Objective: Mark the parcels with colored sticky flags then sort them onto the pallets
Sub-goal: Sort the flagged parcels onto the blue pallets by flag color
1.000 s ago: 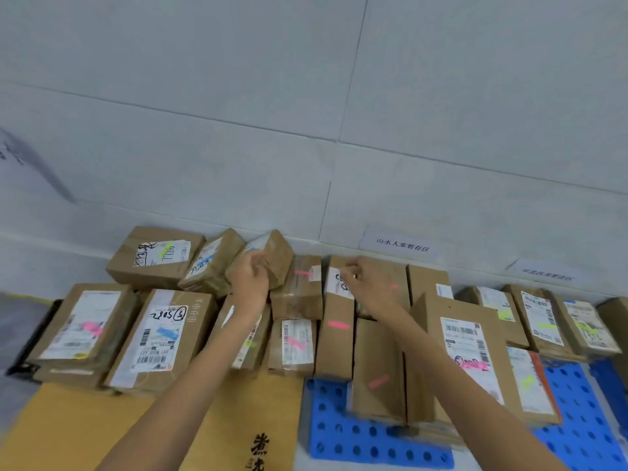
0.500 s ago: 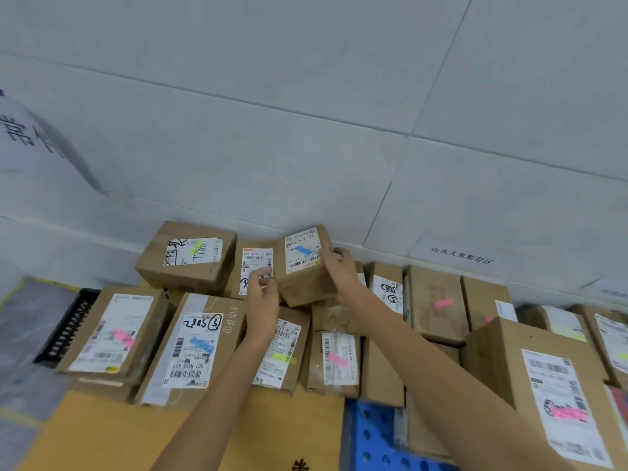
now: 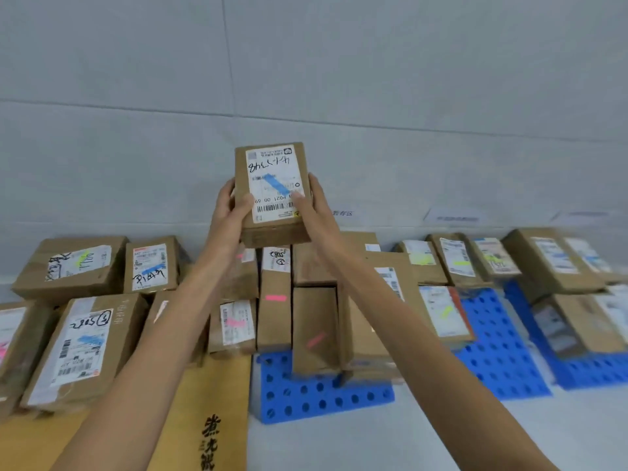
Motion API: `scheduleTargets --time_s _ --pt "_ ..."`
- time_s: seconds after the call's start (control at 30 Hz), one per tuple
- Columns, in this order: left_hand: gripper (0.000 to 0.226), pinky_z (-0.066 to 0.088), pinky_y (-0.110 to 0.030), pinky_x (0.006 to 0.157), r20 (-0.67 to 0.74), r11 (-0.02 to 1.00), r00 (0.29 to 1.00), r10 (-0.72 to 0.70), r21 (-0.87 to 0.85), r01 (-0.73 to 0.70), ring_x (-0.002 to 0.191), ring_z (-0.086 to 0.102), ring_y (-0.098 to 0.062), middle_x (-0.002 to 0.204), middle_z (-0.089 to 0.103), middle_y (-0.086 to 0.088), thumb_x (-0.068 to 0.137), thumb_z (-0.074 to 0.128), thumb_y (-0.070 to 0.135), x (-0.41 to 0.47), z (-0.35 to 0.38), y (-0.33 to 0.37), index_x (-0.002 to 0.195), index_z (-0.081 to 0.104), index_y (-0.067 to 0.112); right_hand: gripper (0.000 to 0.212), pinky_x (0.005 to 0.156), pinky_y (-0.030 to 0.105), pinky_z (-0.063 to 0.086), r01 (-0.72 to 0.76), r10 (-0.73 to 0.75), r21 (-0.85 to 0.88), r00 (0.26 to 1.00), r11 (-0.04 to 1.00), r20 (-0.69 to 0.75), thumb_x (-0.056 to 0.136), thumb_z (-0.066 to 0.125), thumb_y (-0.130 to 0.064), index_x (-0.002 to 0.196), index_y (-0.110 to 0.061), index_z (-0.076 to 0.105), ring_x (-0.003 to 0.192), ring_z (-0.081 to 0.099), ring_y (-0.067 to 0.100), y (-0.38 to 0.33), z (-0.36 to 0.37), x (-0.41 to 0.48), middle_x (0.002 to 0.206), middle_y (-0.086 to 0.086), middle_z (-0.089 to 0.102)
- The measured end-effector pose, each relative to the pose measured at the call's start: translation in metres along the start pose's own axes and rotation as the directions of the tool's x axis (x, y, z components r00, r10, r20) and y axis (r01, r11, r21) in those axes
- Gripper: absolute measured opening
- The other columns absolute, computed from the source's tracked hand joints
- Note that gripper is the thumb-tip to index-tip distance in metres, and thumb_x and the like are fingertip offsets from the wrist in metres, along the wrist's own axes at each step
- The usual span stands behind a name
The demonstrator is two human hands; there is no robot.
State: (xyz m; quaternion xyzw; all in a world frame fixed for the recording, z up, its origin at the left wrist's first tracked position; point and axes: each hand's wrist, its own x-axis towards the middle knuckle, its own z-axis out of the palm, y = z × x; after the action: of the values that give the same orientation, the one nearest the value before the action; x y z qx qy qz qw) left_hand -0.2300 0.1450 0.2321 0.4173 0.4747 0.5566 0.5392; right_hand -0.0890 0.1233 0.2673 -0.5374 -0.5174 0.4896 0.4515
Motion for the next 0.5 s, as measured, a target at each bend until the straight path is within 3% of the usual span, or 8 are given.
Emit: scheduleTargets --time_s 0.07,0.13,0.2,0.27,0.33,0.4,0.5 --pt "0.046 0.053 -0.024 0.074 0.035 0.998 0.998 0.054 0.036 -0.055 0.102 0.062 -0.015 0.13 0.056 -0.004 0.097 0.047 0.019 -0.019 0.044 0.007 0.141 0.034 0.022 0.047 0.071 0.018 0.051 0.038 -0.038 0.035 0.999 0.999 -0.024 0.101 0.036 -0.027 0.145 -0.031 0.019 0.087 0.053 -0.004 -0.002 -0.043 -0.016 0.106 -0.018 0.051" --pt "0.046 0.053 -0.017 0.066 0.053 0.992 0.993 0.109 0.063 -0.112 0.097 0.063 -0.009 0.126 0.056 -0.001 0.097 0.048 0.021 -0.038 0.092 0.012 0.14 0.034 0.023 0.047 0.085 0.022 0.052 0.094 -0.092 0.049 0.995 0.994 -0.044 0.101 0.037 -0.025 0.144 -0.029 0.021 0.102 0.058 0.005 -0.002 -0.09 -0.029 0.123 -0.007 0.055" --pt "0.045 0.052 -0.015 0.063 0.073 0.986 0.988 0.138 0.08 -0.143 0.096 0.063 -0.008 0.124 0.055 0.0 0.096 0.051 0.023 -0.055 0.142 0.013 0.138 0.035 0.025 0.042 0.084 0.022 0.052 0.121 -0.117 0.062 0.991 0.991 -0.062 0.1 0.038 -0.024 0.141 -0.028 0.026 0.105 0.059 0.01 0.001 -0.143 -0.041 0.127 -0.001 0.056" --pt "0.046 0.051 -0.014 0.06 0.107 0.986 0.986 0.13 0.094 -0.141 0.093 0.063 -0.008 0.123 0.054 -0.001 0.094 0.054 0.024 -0.068 0.191 0.006 0.136 0.035 0.026 0.037 0.082 0.023 0.053 0.093 -0.087 0.082 0.993 0.992 -0.081 0.1 0.039 -0.024 0.135 -0.032 0.029 0.102 0.061 0.011 0.006 -0.2 -0.051 0.12 -0.003 0.059" --pt "0.047 0.053 -0.015 0.061 0.153 0.984 0.982 0.112 0.118 -0.131 0.095 0.063 -0.009 0.125 0.053 -0.002 0.092 0.057 0.026 -0.08 0.24 -0.005 0.135 0.036 0.027 0.041 0.09 0.035 0.051 0.051 -0.038 0.11 0.992 0.993 -0.122 0.099 0.041 -0.025 0.137 -0.035 0.029 0.104 0.061 0.017 0.012 -0.255 -0.062 0.116 -0.002 0.062" --pt "0.047 0.053 -0.015 0.061 0.183 0.985 0.979 0.091 0.128 -0.116 0.095 0.062 -0.007 0.124 0.052 0.001 0.091 0.059 0.027 -0.093 0.284 -0.018 0.133 0.036 0.028 0.042 0.087 0.039 0.05 0.009 0.011 0.13 0.989 0.991 -0.15 0.097 0.044 -0.026 0.136 -0.037 0.03 0.097 0.063 0.016 0.023 -0.304 -0.073 0.111 -0.002 0.064" --pt "0.047 0.052 -0.013 0.06 0.212 0.987 0.976 0.049 0.14 -0.08 0.093 0.06 -0.004 0.122 0.051 0.003 0.091 0.06 0.026 -0.111 0.338 -0.041 0.131 0.037 0.026 0.044 0.083 0.044 0.052 -0.052 0.08 0.18 0.984 0.982 -0.156 0.096 0.049 -0.03 0.134 -0.04 0.03 0.096 0.063 0.019 0.045 -0.364 -0.093 0.115 0.004 0.063"
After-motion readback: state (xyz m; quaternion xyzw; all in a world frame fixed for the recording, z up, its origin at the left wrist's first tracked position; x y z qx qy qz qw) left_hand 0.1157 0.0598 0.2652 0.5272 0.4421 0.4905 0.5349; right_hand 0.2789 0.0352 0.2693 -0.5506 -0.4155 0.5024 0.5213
